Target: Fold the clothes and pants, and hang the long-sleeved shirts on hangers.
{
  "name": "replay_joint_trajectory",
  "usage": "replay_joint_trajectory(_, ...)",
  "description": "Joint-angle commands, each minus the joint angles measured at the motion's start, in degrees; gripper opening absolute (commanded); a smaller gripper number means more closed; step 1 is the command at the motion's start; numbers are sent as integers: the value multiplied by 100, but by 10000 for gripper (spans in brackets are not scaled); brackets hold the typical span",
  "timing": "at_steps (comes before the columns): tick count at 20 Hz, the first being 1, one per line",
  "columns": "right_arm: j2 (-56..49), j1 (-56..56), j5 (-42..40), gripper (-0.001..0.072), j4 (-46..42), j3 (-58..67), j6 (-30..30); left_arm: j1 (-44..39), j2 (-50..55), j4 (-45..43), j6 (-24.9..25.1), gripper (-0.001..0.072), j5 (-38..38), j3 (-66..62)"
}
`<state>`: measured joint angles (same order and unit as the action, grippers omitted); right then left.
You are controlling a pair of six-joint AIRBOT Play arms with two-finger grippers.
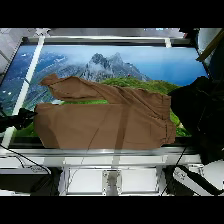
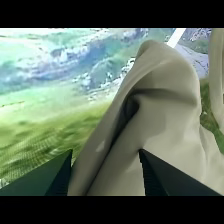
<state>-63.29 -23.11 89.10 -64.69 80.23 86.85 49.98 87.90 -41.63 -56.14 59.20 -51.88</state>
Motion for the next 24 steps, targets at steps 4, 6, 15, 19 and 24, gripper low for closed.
replay_joint_trajectory(4, 2, -4, 0, 530, 0, 2, 101, 173, 26, -31, 4, 468, 17, -114)
replay_joint_trajectory(6, 2, -4, -2, 529, 0, 2, 101, 256, 48, -35, 9, 468, 85, -114)
replay_joint_trajectory(15, 2, 33, -2, 530, 24, 2, 122, 214, 372, -28, 94, 119, 332, -162)
replay_joint_trajectory(19, 2, 66, 4, 530, 92, 2, 125, 214, 365, 31, 87, 9, 450, -479)
replay_joint_trajectory(24, 2, 66, 4, 529, 162, 2, 129, 72, 243, 11, -260, 8, 817, -1801)
